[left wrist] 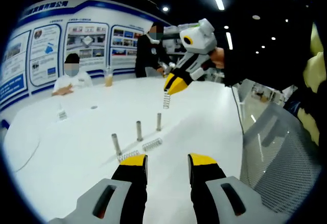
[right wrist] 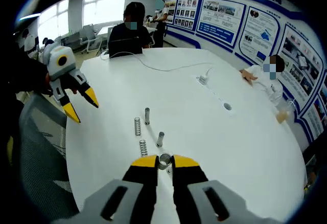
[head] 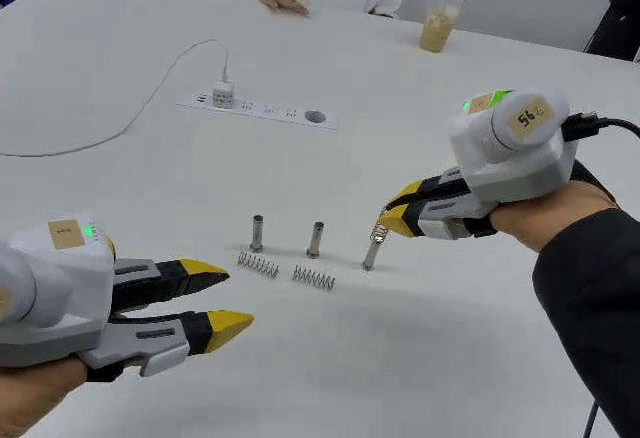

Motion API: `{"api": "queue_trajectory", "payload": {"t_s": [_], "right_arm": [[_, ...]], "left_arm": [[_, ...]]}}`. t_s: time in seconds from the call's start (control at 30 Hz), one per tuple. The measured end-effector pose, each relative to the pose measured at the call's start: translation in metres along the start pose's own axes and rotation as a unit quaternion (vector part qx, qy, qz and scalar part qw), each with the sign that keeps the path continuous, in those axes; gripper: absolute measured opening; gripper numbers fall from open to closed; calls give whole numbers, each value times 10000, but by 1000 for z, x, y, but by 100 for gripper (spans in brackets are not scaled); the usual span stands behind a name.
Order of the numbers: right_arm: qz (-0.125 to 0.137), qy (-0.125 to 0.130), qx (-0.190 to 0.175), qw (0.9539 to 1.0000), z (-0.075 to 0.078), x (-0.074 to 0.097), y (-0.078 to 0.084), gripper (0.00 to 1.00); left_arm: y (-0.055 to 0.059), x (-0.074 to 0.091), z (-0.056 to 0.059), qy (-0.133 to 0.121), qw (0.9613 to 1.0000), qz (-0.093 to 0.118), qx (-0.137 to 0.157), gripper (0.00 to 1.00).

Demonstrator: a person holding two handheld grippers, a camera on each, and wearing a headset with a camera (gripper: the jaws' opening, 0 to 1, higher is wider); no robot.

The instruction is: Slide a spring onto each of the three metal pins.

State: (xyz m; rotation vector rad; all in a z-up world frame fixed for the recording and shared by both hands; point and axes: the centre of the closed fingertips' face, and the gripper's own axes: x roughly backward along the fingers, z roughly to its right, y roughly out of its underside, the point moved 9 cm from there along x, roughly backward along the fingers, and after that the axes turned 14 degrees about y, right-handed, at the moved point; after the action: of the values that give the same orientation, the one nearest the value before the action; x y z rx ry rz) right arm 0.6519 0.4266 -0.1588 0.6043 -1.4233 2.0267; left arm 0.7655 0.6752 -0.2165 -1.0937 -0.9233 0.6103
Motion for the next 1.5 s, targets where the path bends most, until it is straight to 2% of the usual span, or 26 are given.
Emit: {"api": "queue_trajectory", "payload": {"t_s": [0.4, 0.47, 0.93, 1.5], "right_arm": [[-209, 185, -13, 9996, 7, -21, 10, 11], [-229, 155, -72, 9996, 8, -23, 12, 11], [-343, 90, -117, 9993, 1, -38, 22, 11], [-491, 255, -208, 9983, -4, -61, 41, 12]], "left_arm": [[5, 6, -1, -133, 9998, 55, 127, 33], [6, 6, 0, -137, 9998, 47, 134, 33], [6, 7, -1, -151, 9997, 53, 193, 32], [9, 4, 0, -122, 9997, 29, 224, 32]]}}
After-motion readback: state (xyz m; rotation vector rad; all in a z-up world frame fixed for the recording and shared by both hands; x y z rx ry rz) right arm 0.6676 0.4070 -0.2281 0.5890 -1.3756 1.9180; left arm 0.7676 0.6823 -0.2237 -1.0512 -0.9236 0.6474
